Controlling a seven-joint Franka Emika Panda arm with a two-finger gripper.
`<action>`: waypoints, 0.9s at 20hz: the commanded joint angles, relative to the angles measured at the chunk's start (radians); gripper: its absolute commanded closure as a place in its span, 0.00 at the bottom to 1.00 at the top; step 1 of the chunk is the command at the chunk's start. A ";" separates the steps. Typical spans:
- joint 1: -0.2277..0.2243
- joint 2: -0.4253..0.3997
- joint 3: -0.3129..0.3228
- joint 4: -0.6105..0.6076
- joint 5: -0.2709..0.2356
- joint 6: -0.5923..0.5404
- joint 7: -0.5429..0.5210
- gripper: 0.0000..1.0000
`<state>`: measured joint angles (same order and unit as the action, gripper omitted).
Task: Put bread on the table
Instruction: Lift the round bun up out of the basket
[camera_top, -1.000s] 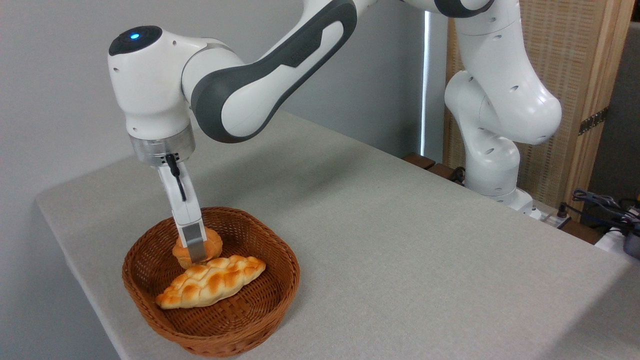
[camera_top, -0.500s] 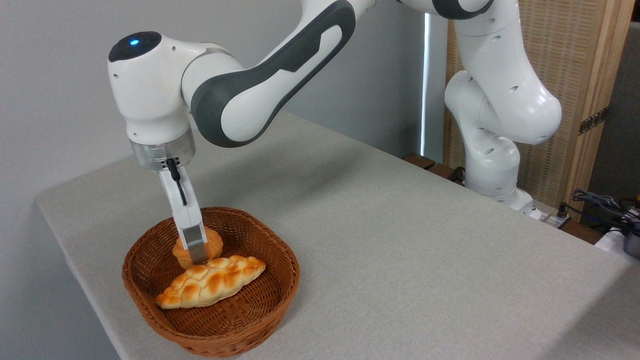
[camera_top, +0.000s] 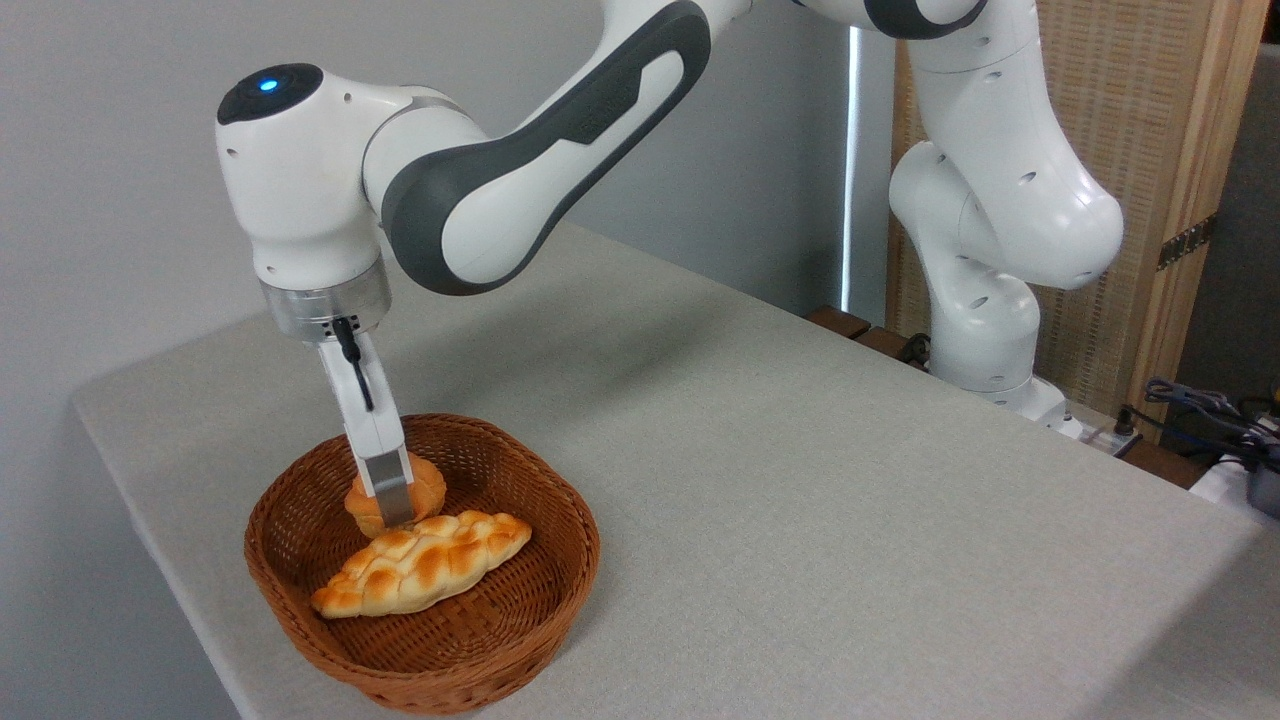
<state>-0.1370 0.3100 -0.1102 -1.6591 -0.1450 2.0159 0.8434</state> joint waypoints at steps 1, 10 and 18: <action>0.002 -0.002 -0.003 -0.010 0.007 0.024 0.013 0.62; 0.007 -0.035 0.003 0.009 -0.004 -0.023 0.003 0.62; 0.014 -0.149 0.056 0.096 -0.008 -0.264 0.011 0.62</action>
<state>-0.1227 0.2347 -0.0906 -1.5580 -0.1462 1.8140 0.8434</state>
